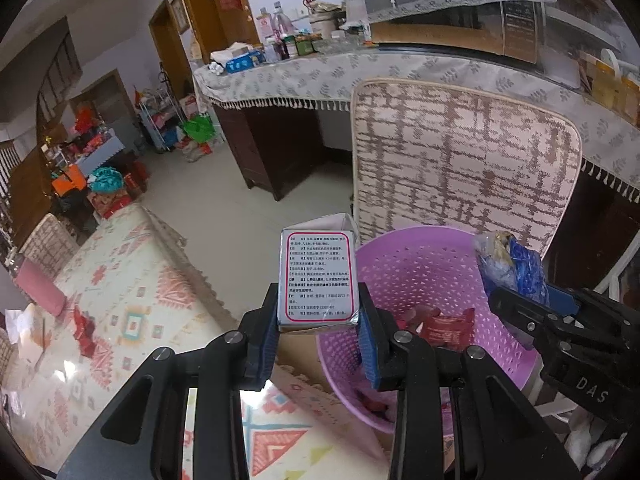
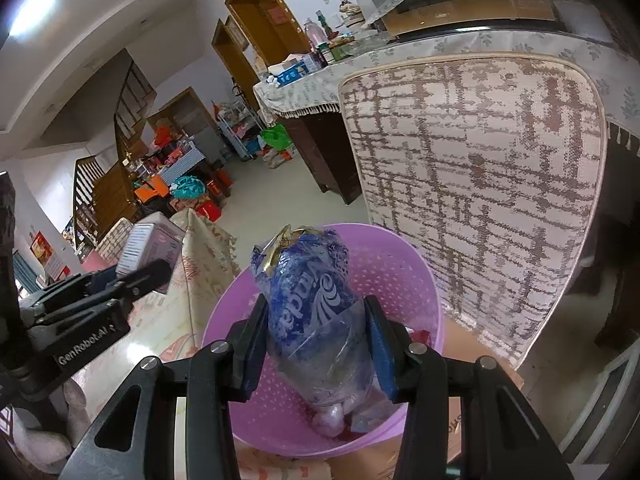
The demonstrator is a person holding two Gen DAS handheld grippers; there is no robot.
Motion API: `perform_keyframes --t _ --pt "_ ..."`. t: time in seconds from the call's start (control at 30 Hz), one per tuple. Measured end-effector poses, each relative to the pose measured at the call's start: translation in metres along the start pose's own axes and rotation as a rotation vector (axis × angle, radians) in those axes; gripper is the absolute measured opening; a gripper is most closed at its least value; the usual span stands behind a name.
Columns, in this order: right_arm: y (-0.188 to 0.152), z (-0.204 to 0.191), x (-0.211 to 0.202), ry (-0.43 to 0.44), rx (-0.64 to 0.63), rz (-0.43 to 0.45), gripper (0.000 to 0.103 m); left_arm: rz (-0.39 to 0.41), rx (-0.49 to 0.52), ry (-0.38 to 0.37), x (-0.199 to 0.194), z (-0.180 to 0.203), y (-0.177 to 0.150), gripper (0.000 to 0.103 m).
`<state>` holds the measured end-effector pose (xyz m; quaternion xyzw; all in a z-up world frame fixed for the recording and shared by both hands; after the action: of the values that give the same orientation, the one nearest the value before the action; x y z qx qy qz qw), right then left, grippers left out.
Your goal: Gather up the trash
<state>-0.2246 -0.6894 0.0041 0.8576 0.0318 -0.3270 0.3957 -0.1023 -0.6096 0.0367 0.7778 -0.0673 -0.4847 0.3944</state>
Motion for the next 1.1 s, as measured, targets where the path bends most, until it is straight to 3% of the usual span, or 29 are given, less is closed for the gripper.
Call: perform_keyframes --t 1.1 --pt "0.003 0.008 0.014 -0.022 0.022 -0.006 0.051 -0.078 -0.074 -0.094 0.040 0.011 -0.007 0.033"
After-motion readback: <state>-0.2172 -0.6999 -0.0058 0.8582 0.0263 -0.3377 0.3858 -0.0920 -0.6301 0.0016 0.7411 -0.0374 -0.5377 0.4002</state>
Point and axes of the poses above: each gripper's, at about its wrist camera, not at the fingertips, and x roughly the way its jaws point, z to its right, y to its top, the point moved 9 cm from there along x, roughly the way its jaws point, and after that the axes turned 2 degrees about x, right-handed, at the moved point
